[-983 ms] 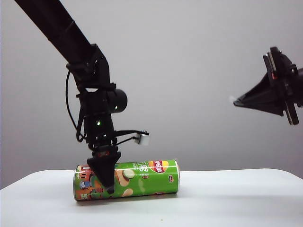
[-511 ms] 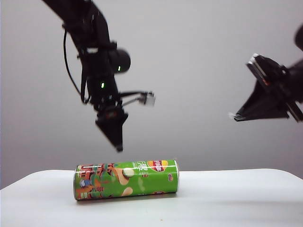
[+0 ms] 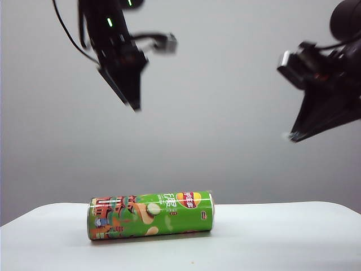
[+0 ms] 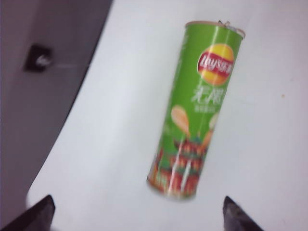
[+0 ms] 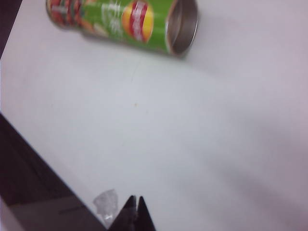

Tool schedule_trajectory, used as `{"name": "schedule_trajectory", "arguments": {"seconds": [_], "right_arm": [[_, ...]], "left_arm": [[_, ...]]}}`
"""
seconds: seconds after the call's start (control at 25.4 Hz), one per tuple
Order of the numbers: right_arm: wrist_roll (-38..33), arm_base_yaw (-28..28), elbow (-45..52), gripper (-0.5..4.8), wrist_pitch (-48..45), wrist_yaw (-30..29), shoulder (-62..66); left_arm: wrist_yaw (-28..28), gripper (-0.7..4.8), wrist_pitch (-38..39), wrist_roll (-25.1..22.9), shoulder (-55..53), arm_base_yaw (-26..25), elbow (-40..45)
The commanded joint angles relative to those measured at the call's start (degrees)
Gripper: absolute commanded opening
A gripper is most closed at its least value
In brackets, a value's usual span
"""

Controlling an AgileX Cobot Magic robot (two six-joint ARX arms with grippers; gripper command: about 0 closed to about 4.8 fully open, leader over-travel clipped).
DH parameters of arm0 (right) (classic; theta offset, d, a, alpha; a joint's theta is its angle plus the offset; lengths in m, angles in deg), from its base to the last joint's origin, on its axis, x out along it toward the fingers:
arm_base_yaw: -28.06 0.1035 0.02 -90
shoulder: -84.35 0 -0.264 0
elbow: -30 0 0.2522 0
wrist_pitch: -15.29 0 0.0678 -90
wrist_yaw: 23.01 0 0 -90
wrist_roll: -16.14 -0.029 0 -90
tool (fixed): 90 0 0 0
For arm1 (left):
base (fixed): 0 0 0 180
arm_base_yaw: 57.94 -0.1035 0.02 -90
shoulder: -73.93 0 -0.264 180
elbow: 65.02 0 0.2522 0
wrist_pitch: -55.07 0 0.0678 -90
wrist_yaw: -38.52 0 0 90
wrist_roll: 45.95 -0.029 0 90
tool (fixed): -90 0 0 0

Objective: Pick up the green tub of chips from the desk, push the transparent container that's holding the chips and has slipped out back in, and finally put the chips back on the desk.

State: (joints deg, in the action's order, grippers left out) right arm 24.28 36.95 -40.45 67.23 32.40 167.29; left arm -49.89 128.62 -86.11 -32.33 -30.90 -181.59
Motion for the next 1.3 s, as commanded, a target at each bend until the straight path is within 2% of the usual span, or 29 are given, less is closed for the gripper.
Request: {"name": "schedule_trajectory", "arguments": {"seconds": [0.04, 0.24, 0.31, 0.39, 0.43, 0.51, 0.63, 0.71, 0.79, 0.87, 0.94, 1.02, 1.18, 1.3], "right_arm": [[0.7, -0.3, -0.3, -0.1, 1.7, -0.5, -6.1], [-2.5, -0.5, -0.3, -0.09, 1.4, 0.0, -19.9], [-3.0, -1.5, -0.3, -0.09, 1.4, 0.1, -23.9], [-3.7, -4.3, -0.1, -0.09, 0.7, 0.3, -30.2], [-4.3, -6.7, 0.3, -0.09, -0.9, 0.5, -34.7], [-4.8, -9.7, 1.0, -0.09, -3.5, 1.3, -38.0], [-5.4, -13.8, 3.6, -0.09, -9.0, 1.5, -41.4], [-6.7, -15.4, 5.7, -0.09, -12.6, 1.6, -42.9], [-8.1, -16.4, 8.6, -0.09, -16.5, 1.7, -44.8], [-10.2, -16.7, 11.7, -0.09, -20.5, 1.5, -46.8], [-12.1, -16.5, 14.6, -0.09, -24.1, 1.5, -48.3], [-13.6, -16.3, 17.7, -0.1, -27.2, 1.5, -50.2], [-14.2, -16.3, 23.8, -0.1, -30.1, 3.5, -56.3], [-17.6, -16.3, 29.1, -0.1, -33.5, 6.9, -63.0]], "left_arm": [[-5.9, 4.79, 4.8, 4.7, 4.9, 0.0, -0.2], [-7.1, 4.79, 9.8, 9.1, 14.2, -2.5, 0.2], [-7.8, 4.79, 9.6, 10.2, 18.0, -4.2, 1.7], [-6.9, 4.79, 6.5, 12.0, 26.5, -8.5, 7.9], [-5.7, 4.79, 1.9, 14.1, 34.1, -11.5, 14.7], [-4.2, 4.79, -5.8, 14.8, 42.7, -14.7, 23.5], [-0.7, 4.79, -18.9, 16.9, 56.3, -18.1, 38.1], [-0.6, 4.79, -26.8, 19.2, 65.5, -18.5, 48.0], [-0.9, 4.79, -32.0, 21.2, 73.4, -18.5, 55.7], [-0.9, 4.79, -35.8, 25.4, 81.7, -18.5, 62.9], [-1.0, 4.79, -36.8, 30.4, 89.0, -18.5, 67.9], [-2.7, 4.79, -36.7, 33.3, 94.5, -18.5, 71.0], [-5.4, 4.79, -36.2, 33.7, 103.6, -18.5, 75.2], [-5.6, 4.79, -36.3, 36.9, 106.2, -18.5, 76.4]]}}
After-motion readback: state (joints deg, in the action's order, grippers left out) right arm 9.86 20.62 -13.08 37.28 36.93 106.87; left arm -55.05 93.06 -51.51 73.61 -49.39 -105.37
